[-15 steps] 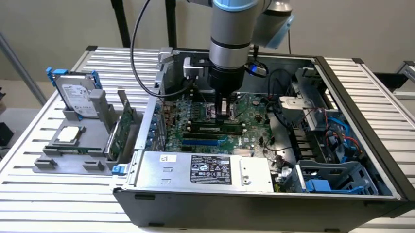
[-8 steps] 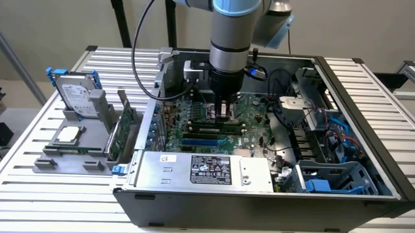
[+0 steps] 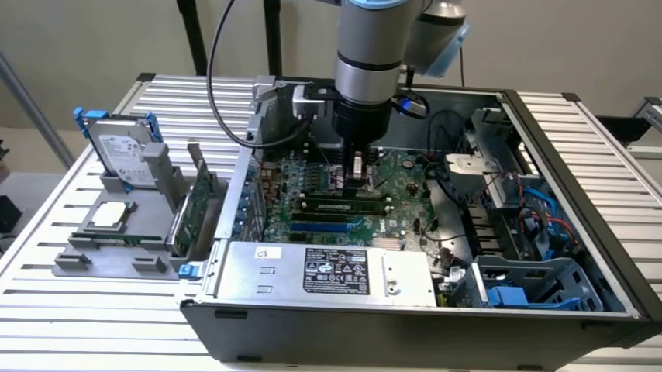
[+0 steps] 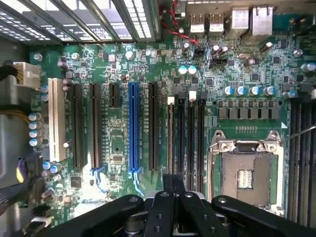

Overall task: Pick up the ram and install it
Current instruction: 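Press down the ram until it locks into place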

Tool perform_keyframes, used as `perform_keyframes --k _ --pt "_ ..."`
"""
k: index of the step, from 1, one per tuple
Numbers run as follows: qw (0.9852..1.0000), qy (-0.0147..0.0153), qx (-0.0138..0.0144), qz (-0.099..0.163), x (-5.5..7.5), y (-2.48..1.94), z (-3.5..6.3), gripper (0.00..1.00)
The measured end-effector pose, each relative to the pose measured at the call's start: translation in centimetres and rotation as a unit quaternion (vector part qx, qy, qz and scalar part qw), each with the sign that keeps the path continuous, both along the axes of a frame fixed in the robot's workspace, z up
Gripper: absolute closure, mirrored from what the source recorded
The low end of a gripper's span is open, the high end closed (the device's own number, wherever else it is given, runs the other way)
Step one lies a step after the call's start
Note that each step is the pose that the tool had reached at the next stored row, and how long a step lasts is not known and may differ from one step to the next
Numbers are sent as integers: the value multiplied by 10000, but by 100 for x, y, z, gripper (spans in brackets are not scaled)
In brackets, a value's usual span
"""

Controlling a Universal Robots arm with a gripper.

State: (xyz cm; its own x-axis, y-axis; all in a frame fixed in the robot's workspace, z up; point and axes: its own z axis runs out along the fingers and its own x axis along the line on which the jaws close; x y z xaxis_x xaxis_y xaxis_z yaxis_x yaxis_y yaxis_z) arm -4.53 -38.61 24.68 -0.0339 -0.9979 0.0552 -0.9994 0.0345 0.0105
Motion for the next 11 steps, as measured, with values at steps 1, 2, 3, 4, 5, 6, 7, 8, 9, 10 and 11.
perform_keyframes --k 1,2,3,4,5,6,7,8,9,10,11 --pt "10000 0 -1 0 0 0 17 100" --pt "10000 0 0 0 0 0 18 100" --pt "10000 0 0 0 0 0 18 100" --pt "10000 0 0 0 0 0 18 100" --pt "10000 0 1 0 0 0 18 100" --pt "10000 0 0 0 0 0 18 100" --pt "10000 0 0 0 0 0 19 100" --pt "10000 0 0 0 0 0 19 100" --pt "10000 0 0 0 0 0 19 100" --pt "10000 0 0 0 0 0 19 100" --pt "10000 0 0 0 0 0 19 100"
